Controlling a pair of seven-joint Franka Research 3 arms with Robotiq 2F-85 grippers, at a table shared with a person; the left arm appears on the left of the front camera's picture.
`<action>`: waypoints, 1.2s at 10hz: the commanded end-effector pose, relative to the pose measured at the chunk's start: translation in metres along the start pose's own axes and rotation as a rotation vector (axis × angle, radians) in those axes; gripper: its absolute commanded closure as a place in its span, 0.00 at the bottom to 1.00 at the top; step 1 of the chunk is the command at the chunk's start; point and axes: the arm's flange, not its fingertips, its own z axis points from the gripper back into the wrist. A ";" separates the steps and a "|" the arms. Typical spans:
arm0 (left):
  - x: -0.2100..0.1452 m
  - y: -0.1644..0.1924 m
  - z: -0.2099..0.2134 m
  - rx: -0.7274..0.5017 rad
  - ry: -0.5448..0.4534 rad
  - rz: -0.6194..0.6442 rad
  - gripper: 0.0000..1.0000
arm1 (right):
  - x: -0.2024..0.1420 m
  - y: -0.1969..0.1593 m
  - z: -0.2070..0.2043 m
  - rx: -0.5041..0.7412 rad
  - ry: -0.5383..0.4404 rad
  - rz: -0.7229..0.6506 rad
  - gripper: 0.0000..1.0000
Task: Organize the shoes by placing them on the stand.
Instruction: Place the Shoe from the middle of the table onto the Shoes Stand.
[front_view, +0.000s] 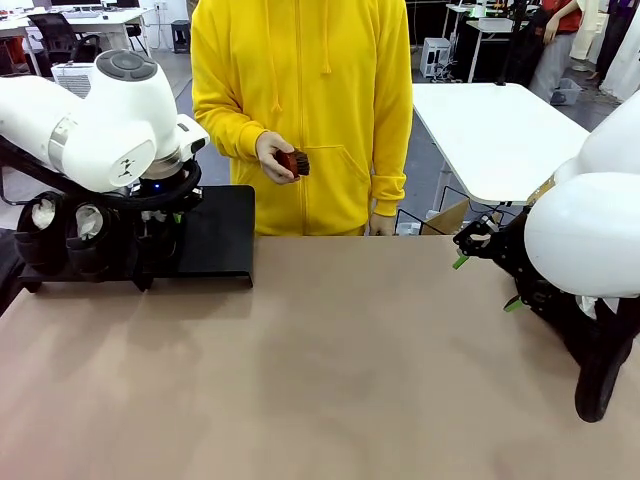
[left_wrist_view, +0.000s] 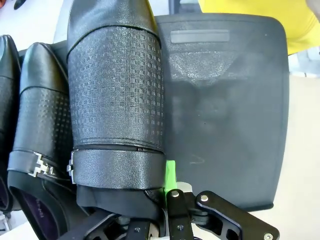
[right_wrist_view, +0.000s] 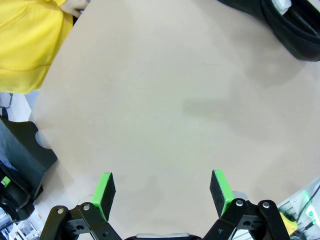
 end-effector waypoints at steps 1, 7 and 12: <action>0.009 -0.006 0.000 0.046 -0.034 0.031 1.00 | 0.003 0.000 0.000 0.005 -0.012 0.022 0.00; 0.006 -0.011 -0.006 0.040 -0.032 0.027 0.06 | 0.003 0.000 0.000 0.005 -0.012 0.022 0.00; 0.006 -0.012 -0.001 -0.002 -0.024 0.015 0.00 | 0.003 0.000 0.000 0.005 -0.012 0.022 0.00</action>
